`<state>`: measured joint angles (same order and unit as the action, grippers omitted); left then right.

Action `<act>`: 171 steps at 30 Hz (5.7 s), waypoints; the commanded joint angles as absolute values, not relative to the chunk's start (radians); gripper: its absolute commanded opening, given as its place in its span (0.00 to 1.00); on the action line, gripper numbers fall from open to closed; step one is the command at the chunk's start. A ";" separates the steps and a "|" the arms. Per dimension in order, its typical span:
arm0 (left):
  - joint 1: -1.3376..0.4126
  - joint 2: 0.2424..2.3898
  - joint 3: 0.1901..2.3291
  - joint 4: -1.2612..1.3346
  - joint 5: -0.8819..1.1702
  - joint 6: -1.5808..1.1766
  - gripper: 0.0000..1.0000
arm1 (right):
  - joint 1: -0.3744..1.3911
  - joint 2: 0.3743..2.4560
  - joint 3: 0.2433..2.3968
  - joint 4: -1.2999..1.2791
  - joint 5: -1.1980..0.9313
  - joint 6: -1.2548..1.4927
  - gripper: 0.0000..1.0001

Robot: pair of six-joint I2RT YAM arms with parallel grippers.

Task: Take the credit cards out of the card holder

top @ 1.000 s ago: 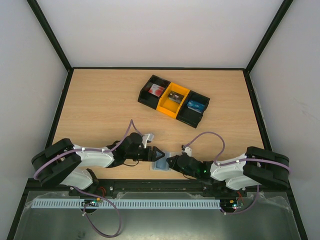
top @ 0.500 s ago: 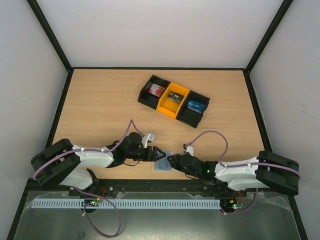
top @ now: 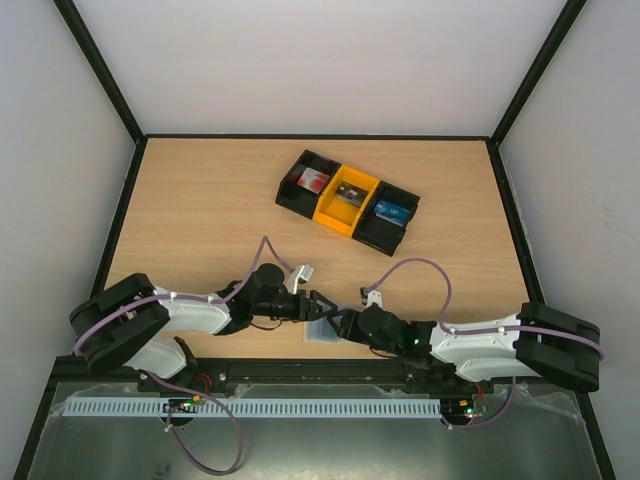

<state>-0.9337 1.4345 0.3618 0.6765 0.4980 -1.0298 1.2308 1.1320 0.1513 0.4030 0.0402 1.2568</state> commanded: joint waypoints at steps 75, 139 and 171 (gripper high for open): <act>-0.942 1.475 0.362 0.775 0.531 -1.077 0.63 | 1.238 1.080 0.147 0.360 0.048 1.319 0.57; -0.934 1.590 0.368 0.826 0.511 -1.031 0.63 | 1.238 0.836 0.104 0.138 0.176 1.374 0.26; -0.931 1.603 0.350 0.850 0.513 -1.042 0.63 | 1.235 1.091 0.047 0.393 0.129 1.333 0.22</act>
